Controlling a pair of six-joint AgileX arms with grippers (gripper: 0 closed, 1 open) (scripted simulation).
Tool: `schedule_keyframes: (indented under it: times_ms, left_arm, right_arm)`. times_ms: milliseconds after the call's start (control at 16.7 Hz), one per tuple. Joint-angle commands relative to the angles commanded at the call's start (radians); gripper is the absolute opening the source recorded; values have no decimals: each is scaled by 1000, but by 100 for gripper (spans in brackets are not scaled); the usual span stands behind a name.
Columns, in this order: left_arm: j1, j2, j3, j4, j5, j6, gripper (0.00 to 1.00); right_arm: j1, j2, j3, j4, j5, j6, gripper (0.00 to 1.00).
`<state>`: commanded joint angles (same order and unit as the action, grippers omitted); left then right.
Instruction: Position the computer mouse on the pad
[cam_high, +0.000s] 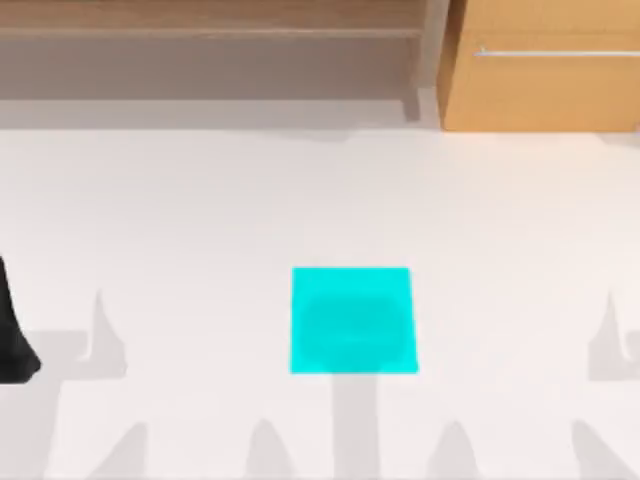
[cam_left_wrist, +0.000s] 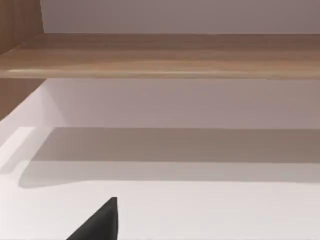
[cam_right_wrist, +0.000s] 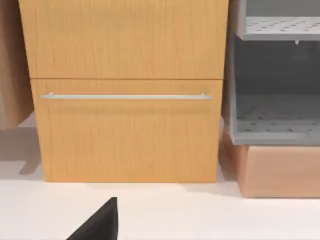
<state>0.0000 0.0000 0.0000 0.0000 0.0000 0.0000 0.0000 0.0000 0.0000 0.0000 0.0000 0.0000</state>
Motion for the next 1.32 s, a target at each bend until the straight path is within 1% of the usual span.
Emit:
schedule_keyframes:
  times_ms: [240, 480, 720, 1320]
  left_arm:
    - [0, 0, 0, 0, 0, 0, 100]
    - [0, 0, 0, 0, 0, 0, 100]
    - [0, 0, 0, 0, 0, 0, 100]
    - [0, 0, 0, 0, 0, 0, 100]
  right_arm:
    - [-8, 29, 20, -18, 0, 8, 100]
    - [-50, 197, 141, -119, 0, 57, 100]
    - [-118, 469, 336, -283, 0, 135, 100]
    - [-318, 1263, 904, -762, 1, 365, 100]
